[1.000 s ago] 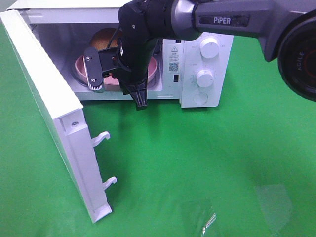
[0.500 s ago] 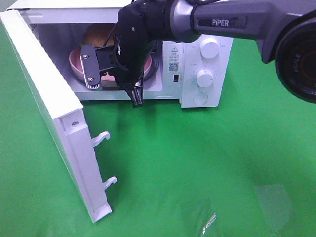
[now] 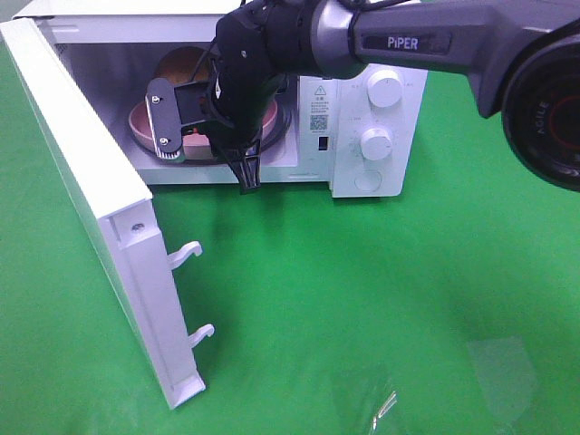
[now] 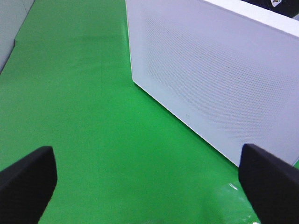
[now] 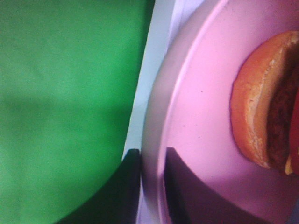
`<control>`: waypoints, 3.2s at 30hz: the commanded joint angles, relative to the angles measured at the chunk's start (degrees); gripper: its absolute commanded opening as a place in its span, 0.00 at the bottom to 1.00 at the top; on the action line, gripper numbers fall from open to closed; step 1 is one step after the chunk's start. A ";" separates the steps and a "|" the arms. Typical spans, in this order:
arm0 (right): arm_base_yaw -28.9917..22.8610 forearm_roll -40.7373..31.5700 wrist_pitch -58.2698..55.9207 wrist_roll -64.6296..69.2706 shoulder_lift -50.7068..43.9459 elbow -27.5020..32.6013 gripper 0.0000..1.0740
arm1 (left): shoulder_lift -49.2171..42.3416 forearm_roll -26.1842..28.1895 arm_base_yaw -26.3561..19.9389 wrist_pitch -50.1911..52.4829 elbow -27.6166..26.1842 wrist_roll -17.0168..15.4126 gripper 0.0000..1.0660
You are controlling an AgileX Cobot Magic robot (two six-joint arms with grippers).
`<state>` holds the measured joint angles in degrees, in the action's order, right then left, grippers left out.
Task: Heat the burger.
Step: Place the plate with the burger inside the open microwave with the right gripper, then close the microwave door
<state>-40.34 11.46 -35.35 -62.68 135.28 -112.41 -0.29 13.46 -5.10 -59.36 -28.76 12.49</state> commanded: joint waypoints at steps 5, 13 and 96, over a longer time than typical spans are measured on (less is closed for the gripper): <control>0.17 -0.46 -0.23 3.61 -1.15 -0.34 0.35 | -1.03 -0.06 -0.17 0.34 0.11 0.06 0.92; 0.17 -0.57 -3.67 5.50 -1.78 -0.29 0.36 | -1.03 -0.06 -0.17 0.34 0.11 0.06 0.92; 12.72 -4.87 2.01 60.05 -55.18 61.13 0.77 | -1.03 -0.06 -0.17 0.34 0.11 0.06 0.92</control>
<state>-30.14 6.47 -31.40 -4.35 81.93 -52.88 -0.29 13.46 -5.10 -59.36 -28.76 12.49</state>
